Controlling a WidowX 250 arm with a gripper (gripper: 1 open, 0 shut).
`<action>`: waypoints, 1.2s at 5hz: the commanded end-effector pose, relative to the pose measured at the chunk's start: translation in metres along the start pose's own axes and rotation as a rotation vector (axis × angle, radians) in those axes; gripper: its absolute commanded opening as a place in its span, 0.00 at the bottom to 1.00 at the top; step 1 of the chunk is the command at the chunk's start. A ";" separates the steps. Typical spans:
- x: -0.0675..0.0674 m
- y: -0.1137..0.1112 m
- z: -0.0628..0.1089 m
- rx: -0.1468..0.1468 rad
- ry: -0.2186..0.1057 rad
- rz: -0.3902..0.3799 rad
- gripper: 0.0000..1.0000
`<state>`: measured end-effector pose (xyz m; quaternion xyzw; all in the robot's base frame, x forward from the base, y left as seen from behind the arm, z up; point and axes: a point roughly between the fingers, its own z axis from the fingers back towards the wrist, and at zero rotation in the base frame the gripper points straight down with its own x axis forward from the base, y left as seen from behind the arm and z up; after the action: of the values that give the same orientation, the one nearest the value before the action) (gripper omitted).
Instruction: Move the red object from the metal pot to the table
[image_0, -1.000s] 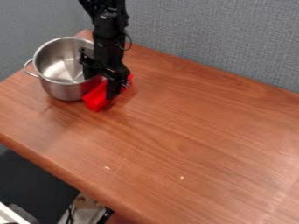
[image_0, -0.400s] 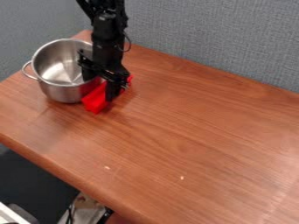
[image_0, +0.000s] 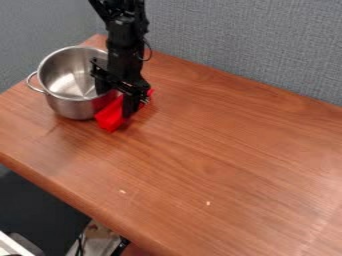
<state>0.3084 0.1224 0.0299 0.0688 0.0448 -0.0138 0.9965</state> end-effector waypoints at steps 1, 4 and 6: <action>0.002 0.004 0.029 0.037 -0.079 -0.004 0.00; -0.001 0.001 0.031 0.040 -0.086 -0.005 0.00; -0.003 -0.001 0.031 0.042 -0.089 -0.006 0.00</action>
<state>0.3033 0.1163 0.0346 0.0718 0.0380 -0.0145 0.9966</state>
